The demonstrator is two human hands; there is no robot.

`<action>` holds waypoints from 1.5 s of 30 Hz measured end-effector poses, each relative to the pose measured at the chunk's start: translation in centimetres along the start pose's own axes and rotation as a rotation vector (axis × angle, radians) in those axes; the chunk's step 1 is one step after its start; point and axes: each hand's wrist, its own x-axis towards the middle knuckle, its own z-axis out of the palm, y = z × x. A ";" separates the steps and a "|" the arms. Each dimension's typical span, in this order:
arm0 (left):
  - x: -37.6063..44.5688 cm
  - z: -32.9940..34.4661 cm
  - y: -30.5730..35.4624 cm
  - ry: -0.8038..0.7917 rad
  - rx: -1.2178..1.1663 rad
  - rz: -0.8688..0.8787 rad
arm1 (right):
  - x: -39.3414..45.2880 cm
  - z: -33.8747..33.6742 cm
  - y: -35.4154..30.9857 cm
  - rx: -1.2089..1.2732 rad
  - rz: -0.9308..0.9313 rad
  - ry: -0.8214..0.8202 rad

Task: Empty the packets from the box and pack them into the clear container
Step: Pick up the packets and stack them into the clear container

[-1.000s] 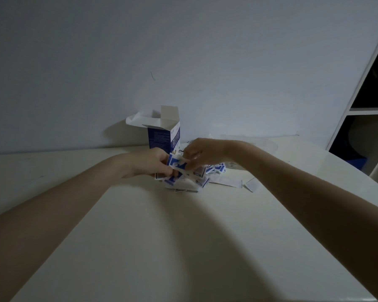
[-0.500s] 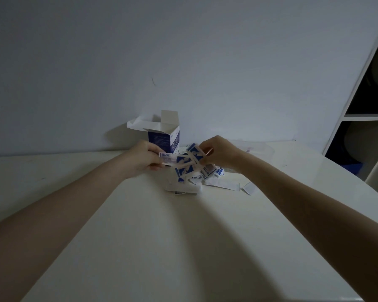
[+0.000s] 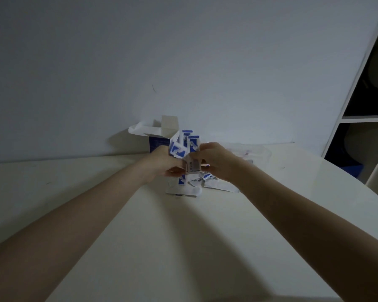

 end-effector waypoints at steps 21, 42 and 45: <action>2.5 -2.3 -4.1 -0.175 1.104 0.261 | 0.2 -3.4 3.1 -1.320 -0.253 -0.077; 0.8 -4.1 -2.6 -0.148 0.587 0.058 | 2.0 1.1 1.3 -0.826 -0.332 0.200; 0.2 -3.2 -3.5 -0.360 0.927 -0.022 | 1.7 -0.4 1.4 -1.023 -0.290 0.100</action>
